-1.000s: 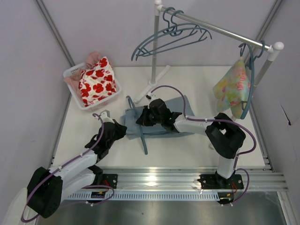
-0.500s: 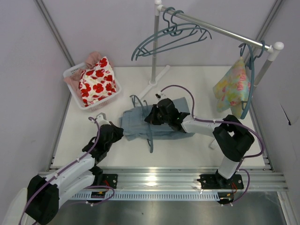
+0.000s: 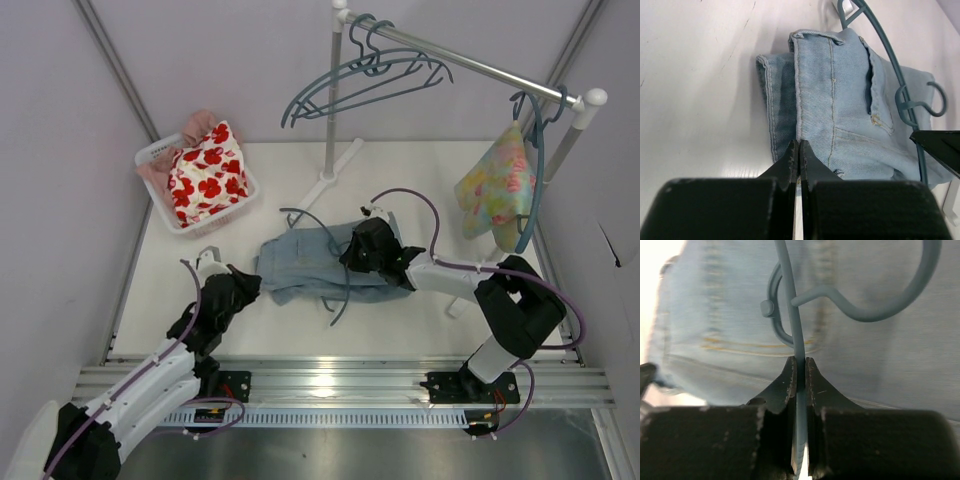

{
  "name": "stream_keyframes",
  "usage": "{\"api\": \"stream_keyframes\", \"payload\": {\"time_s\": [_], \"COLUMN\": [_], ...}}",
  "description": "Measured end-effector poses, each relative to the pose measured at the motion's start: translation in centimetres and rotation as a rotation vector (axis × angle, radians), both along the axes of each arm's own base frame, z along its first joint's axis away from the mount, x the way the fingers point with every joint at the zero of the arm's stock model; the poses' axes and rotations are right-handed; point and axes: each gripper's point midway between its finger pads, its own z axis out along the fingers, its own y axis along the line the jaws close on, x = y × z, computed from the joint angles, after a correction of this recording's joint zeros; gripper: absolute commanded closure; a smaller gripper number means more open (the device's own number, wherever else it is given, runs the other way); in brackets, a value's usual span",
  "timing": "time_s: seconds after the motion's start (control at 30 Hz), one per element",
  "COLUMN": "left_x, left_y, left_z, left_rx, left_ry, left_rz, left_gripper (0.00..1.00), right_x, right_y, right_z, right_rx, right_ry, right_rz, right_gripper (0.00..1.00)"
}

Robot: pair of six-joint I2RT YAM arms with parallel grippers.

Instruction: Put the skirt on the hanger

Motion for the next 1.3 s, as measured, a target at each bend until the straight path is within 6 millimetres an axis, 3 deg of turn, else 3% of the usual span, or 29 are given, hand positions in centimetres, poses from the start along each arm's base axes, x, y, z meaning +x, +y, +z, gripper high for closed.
{"api": "stream_keyframes", "payload": {"time_s": [0.3, 0.63, 0.93, 1.3], "left_x": [-1.5, -4.2, -5.5, -6.0], "left_y": [-0.2, 0.5, 1.4, 0.5], "left_z": [-0.2, -2.0, -3.2, -3.1], "left_rx": [-0.008, 0.009, 0.011, 0.005], "left_ry": [0.007, 0.09, 0.155, 0.153], "left_rz": [-0.026, -0.014, 0.029, -0.018], "left_gripper": [1.0, 1.0, 1.0, 1.0], "right_x": [-1.3, -3.4, -3.0, -3.5], "right_y": [-1.5, -1.0, -2.7, -4.6], "right_z": [0.1, 0.1, 0.9, 1.9], "right_rx": [-0.033, -0.153, -0.285, -0.329], "right_ry": [-0.009, -0.083, -0.104, -0.117], "right_rz": [-0.012, 0.03, -0.035, -0.107], "right_gripper": [1.0, 1.0, 1.0, 1.0]}}
